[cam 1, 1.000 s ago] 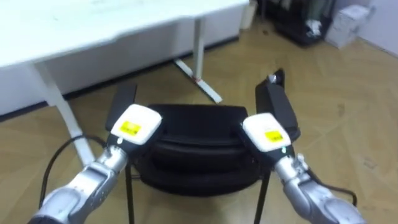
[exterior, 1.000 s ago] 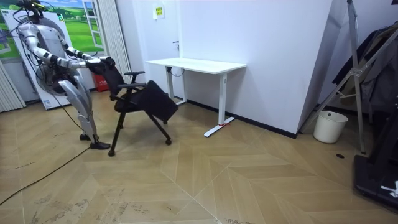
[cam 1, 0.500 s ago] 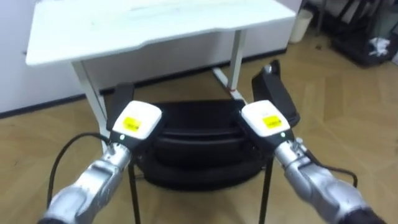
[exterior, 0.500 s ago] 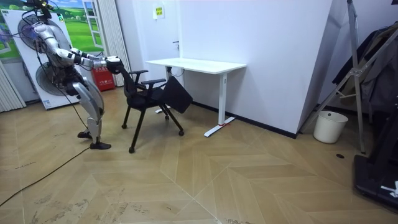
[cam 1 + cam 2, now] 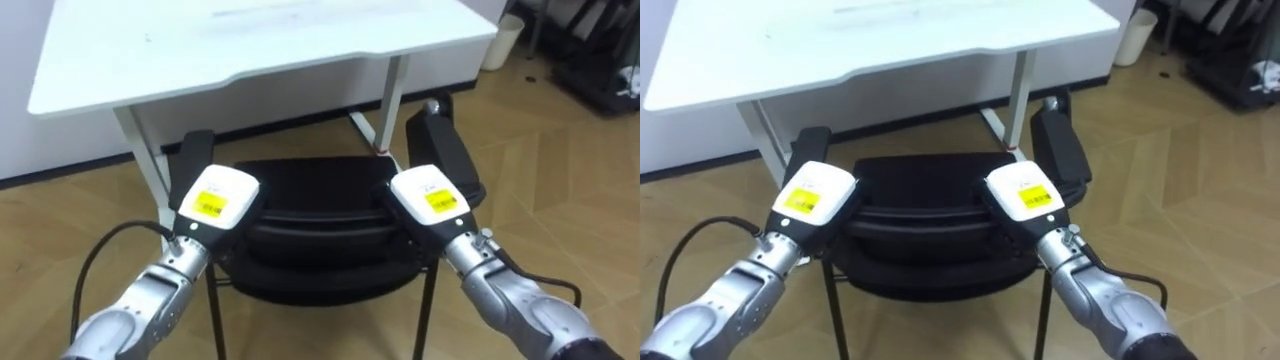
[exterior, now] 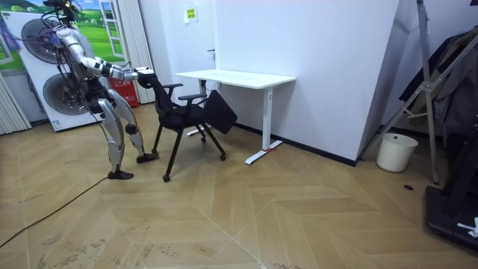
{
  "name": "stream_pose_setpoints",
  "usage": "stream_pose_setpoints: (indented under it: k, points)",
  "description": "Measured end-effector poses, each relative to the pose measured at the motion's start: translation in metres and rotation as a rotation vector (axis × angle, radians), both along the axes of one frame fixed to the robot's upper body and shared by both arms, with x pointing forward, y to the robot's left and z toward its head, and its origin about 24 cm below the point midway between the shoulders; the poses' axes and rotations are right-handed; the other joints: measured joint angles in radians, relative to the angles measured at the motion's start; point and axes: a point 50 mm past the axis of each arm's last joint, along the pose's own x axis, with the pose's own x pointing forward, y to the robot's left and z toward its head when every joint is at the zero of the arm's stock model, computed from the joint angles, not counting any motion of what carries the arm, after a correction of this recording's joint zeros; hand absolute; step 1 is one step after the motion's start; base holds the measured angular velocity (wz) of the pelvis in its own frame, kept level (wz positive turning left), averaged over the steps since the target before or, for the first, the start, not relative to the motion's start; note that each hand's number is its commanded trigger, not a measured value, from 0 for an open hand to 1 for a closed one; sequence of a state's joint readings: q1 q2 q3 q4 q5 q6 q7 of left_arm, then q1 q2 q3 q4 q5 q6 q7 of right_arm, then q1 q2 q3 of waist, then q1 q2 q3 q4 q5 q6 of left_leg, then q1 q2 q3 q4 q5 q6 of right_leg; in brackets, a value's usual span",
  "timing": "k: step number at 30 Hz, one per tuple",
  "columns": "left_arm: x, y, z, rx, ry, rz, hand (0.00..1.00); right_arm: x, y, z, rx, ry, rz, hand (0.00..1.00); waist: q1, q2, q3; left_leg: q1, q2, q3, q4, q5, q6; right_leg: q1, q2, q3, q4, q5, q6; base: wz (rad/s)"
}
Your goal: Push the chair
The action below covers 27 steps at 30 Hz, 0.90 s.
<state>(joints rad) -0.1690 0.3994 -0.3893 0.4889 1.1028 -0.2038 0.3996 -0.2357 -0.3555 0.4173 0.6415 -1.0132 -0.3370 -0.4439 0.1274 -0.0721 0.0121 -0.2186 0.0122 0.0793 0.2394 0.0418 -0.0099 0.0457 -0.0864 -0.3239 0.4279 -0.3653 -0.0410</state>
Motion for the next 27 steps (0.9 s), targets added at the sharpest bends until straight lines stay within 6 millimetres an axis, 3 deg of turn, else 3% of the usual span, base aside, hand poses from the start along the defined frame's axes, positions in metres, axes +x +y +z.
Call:
stream_pose_setpoints:
  k: [2, 3, 4, 6, 7, 8, 9, 10, 11, 12, 13, 14, 15, 17, 18, 20, 21, 22, 23, 25, 26, 27]
  points:
    - [0.001, -0.001, 0.0, -0.004, 0.002, 0.0, 1.0, -0.001, -0.001, 0.0, -0.002, -0.01, -0.004, 1.0, 0.004, -0.016, 0.0, 0.03, -0.037, 0.029, 0.012, -0.026, 0.037, 0.029, -0.041, 0.016, -0.005, -0.018, 0.033, -0.12]
    - [0.001, -0.001, 0.0, -0.004, 0.001, 0.0, 1.0, 0.0, -0.001, 0.0, -0.003, -0.011, -0.005, 1.0, 0.004, -0.016, -0.0003, 0.036, -0.048, 0.035, 0.016, -0.04, 0.046, 0.037, -0.054, 0.017, -0.002, -0.023, 0.041, -0.11]
    - [0.001, -0.002, 0.0, -0.007, 0.002, 0.0, 1.0, -0.001, -0.002, 0.0, -0.001, -0.015, -0.007, 1.0, 0.003, -0.026, -0.0009, 0.042, -0.067, 0.05, 0.03, -0.069, 0.058, 0.045, -0.077, 0.019, 0.023, -0.035, 0.063, -0.19]
    - [0.002, -0.004, 0.0, -0.012, 0.004, 0.0, 1.0, 0.0, -0.003, 0.001, -0.007, -0.021, -0.013, 1.0, 0.005, -0.026, -0.0002, 0.055, -0.089, 0.061, 0.066, -0.116, 0.074, 0.008, -0.126, 0.017, 0.167, -0.033, 0.088, -0.15]
    - [0.003, -0.006, -0.001, -0.015, 0.013, -0.001, 1.0, 0.0, -0.004, 0.0, -0.011, -0.018, -0.02, 1.0, -0.005, -0.019, 0.0006, 0.062, -0.095, 0.064, 0.101, -0.142, 0.086, -0.036, -0.162, 0.026, 0.302, 0.003, 0.1, 0.08]
    - [0.002, -0.006, -0.003, -0.012, 0.021, -0.003, 1.0, -0.002, -0.004, -0.002, -0.014, -0.007, -0.023, 1.0, -0.014, -0.015, 0.0037, 0.084, -0.093, 0.066, 0.119, -0.168, 0.098, -0.076, -0.189, 0.043, 0.422, 0.07, 0.089, 0.09]
    - [0.002, -0.007, -0.004, -0.012, 0.027, -0.006, 1.0, -0.004, -0.005, -0.003, -0.015, 0.0, -0.026, 1.0, -0.015, -0.007, 0.0044, 0.097, -0.093, 0.066, 0.125, -0.184, 0.102, -0.093, -0.196, 0.054, 0.466, 0.11, 0.086, 0.0]
    - [0.0, -0.007, -0.007, -0.012, 0.041, -0.01, 1.0, -0.007, -0.006, -0.006, -0.014, 0.012, -0.03, 1.0, -0.016, 0.007, 0.0083, 0.126, -0.087, 0.056, 0.135, -0.211, 0.108, -0.113, -0.196, 0.077, 0.533, 0.2, 0.074, -0.06]
    - [-0.001, -0.008, -0.009, -0.013, 0.05, -0.018, 1.0, -0.011, -0.006, -0.009, -0.011, 0.023, -0.034, 1.0, -0.023, 0.034, 0.0059, 0.153, -0.079, 0.043, 0.14, -0.241, 0.12, -0.132, -0.195, 0.08, 0.582, 0.284, 0.072, -0.05]
    - [-0.002, -0.008, -0.009, -0.012, 0.051, -0.023, 1.0, -0.013, -0.005, -0.01, -0.009, 0.027, -0.036, 1.0, -0.023, 0.042, 0.008, 0.166, -0.075, 0.039, 0.137, -0.25, 0.126, -0.143, -0.193, 0.08, 0.605, 0.297, 0.071, 0.0]
    - [-0.002, -0.006, -0.008, -0.007, 0.044, -0.032, 1.0, -0.015, -0.004, -0.011, -0.003, 0.027, -0.035, 1.0, -0.025, 0.042, 0.0075, 0.177, -0.067, 0.038, 0.137, -0.266, 0.129, -0.19, -0.189, 0.083, 0.648, 0.26, 0.075, 0.0]
    - [-0.002, -0.003, -0.007, 0.001, 0.039, -0.04, 1.0, -0.018, -0.004, -0.012, 0.0, 0.031, -0.038, 1.0, -0.024, 0.053, 0.0083, 0.187, -0.059, 0.033, 0.137, -0.277, 0.126, -0.242, -0.162, 0.089, 0.646, 0.212, 0.078, 0.0]
    - [-0.002, -0.002, -0.006, 0.004, 0.035, -0.043, 1.0, -0.018, -0.003, -0.012, 0.003, 0.031, -0.036, 1.0, -0.025, 0.055, 0.0104, 0.198, -0.056, 0.029, 0.133, -0.282, 0.126, -0.266, -0.146, 0.093, 0.627, 0.194, 0.078, 0.12]
    - [-0.002, -0.001, -0.007, 0.002, 0.042, -0.053, 1.0, -0.022, -0.001, -0.015, 0.01, 0.038, -0.037, 1.0, -0.048, 0.056, 0.0123, 0.23, -0.056, 0.003, 0.126, -0.305, 0.123, -0.327, -0.086, 0.115, 0.435, 0.165, 0.079, 0.33]
    - [-0.002, 0.0, -0.007, 0.003, 0.045, -0.053, 1.0, -0.023, -0.001, -0.016, 0.011, 0.038, -0.038, 1.0, -0.054, 0.056, 0.011, 0.237, -0.056, -0.004, 0.126, -0.313, 0.122, -0.334, -0.075, 0.118, 0.363, 0.167, 0.078, 0.43]
    - [-0.002, -0.002, -0.007, -0.002, 0.045, -0.059, 1.0, -0.027, -0.001, -0.016, 0.014, 0.028, -0.041, 1.0, -0.083, 0.054, 0.0092, 0.27, -0.059, -0.046, 0.126, -0.342, 0.114, -0.315, -0.031, 0.127, 0.037, 0.222, 0.076, 0.58]
    - [-0.002, -0.002, -0.007, -0.002, 0.044, -0.06, 1.0, -0.029, -0.001, -0.017, 0.015, 0.026, -0.043, 1.0, -0.098, 0.051, 0.0079, 0.277, -0.061, -0.064, 0.125, -0.347, 0.112, -0.3, -0.027, 0.131, -0.038, 0.244, 0.078, 0.77]
    - [-0.003, -0.002, -0.007, -0.003, 0.044, -0.062, 1.0, -0.031, -0.002, -0.017, 0.016, 0.024, -0.043, 1.0, -0.11, 0.044, 0.004, 0.297, -0.064, -0.088, 0.12, -0.356, 0.104, -0.274, -0.018, 0.142, -0.141, 0.286, 0.069, 0.6]
    - [-0.003, -0.002, -0.007, -0.001, 0.045, -0.061, 1.0, -0.031, -0.002, -0.017, 0.015, 0.023, -0.042, 1.0, -0.111, 0.043, -0.0021, 0.317, -0.058, -0.104, 0.118, -0.373, 0.09, -0.252, 0.003, 0.159, -0.173, 0.35, 0.049, 0.43]
    - [-0.002, -0.002, -0.006, 0.0, 0.039, -0.059, 1.0, -0.029, -0.003, -0.015, 0.014, 0.012, -0.045, 1.0, -0.116, 0.043, -0.0184, 0.325, -0.04, -0.123, 0.119, -0.395, 0.068, -0.243, 0.032, 0.154, -0.164, 0.368, 0.031, 0.32]
    - [0.001, -0.003, -0.003, 0.002, 0.028, -0.059, 1.0, -0.026, -0.003, -0.012, 0.013, 0.002, -0.045, 1.0, -0.116, 0.047, -0.0169, 0.335, -0.025, -0.135, 0.117, -0.408, 0.054, -0.237, 0.051, 0.146, -0.15, 0.388, 0.012, 0.3]
    - [0.001, -0.003, -0.003, 0.0, 0.026, -0.057, 1.0, -0.025, -0.003, -0.011, 0.012, -0.002, -0.045, 1.0, -0.114, 0.052, -0.0172, 0.341, -0.015, -0.138, 0.115, -0.415, 0.046, -0.237, 0.06, 0.143, -0.142, 0.393, 0.006, 0.13]
